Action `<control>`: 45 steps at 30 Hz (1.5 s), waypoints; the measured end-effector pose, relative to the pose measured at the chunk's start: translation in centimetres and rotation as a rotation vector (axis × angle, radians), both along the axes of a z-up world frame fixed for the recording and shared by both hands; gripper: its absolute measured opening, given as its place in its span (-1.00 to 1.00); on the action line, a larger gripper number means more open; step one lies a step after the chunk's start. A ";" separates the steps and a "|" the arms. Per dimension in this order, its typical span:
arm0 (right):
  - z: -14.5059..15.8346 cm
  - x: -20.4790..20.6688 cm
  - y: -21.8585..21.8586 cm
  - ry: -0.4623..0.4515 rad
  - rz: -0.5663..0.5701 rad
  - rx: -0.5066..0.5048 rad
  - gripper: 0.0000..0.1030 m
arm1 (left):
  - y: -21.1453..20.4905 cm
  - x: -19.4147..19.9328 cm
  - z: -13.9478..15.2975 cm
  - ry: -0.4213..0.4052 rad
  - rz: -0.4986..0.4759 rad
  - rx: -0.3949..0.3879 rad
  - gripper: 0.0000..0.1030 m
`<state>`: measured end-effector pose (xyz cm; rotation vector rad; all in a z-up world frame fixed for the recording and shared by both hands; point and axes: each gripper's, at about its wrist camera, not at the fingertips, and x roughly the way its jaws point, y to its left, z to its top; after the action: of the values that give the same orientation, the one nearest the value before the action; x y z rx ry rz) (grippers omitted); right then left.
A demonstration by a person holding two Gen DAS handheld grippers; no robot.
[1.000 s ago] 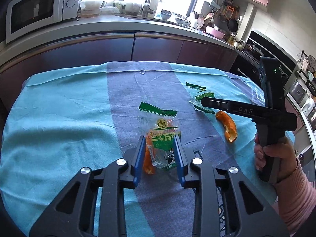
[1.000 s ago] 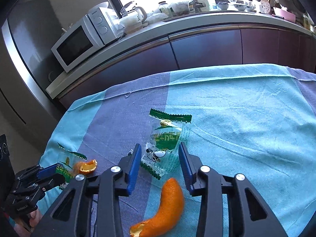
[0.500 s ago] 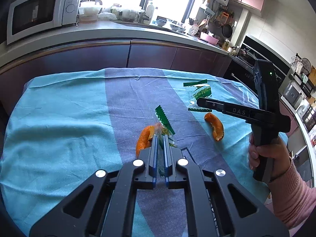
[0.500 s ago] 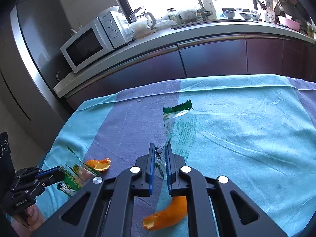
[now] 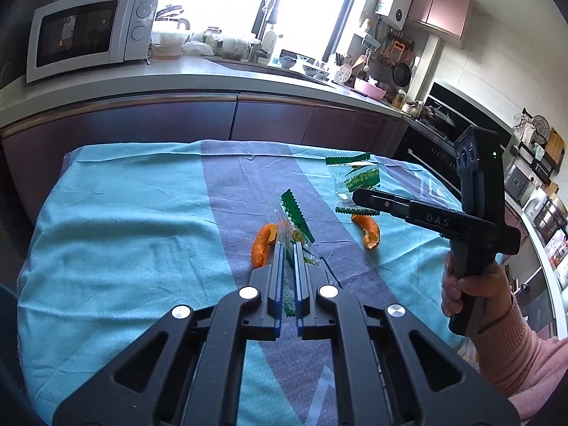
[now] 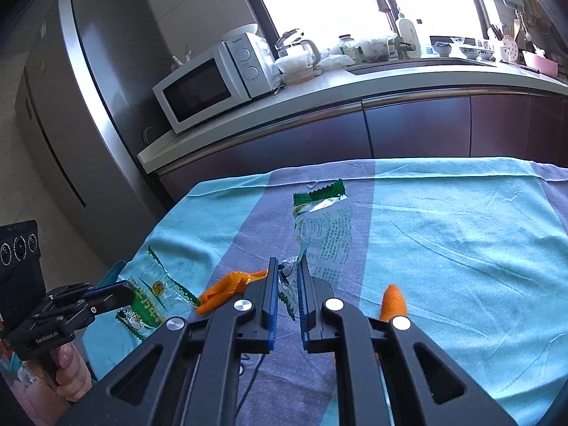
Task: Collect trash
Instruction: 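Hold the wrappers and lift them off the table above the orange peels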
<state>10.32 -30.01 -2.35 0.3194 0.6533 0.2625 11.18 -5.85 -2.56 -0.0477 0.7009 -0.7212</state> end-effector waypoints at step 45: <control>-0.2 -3.0 11.9 -0.008 0.252 0.031 -0.83 | 9.7 -4.3 -1.1 0.026 0.156 0.003 -0.89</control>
<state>7.35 -18.14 -2.54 0.2651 0.6820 0.5144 6.88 3.87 -3.68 -0.1078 0.7144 -0.5704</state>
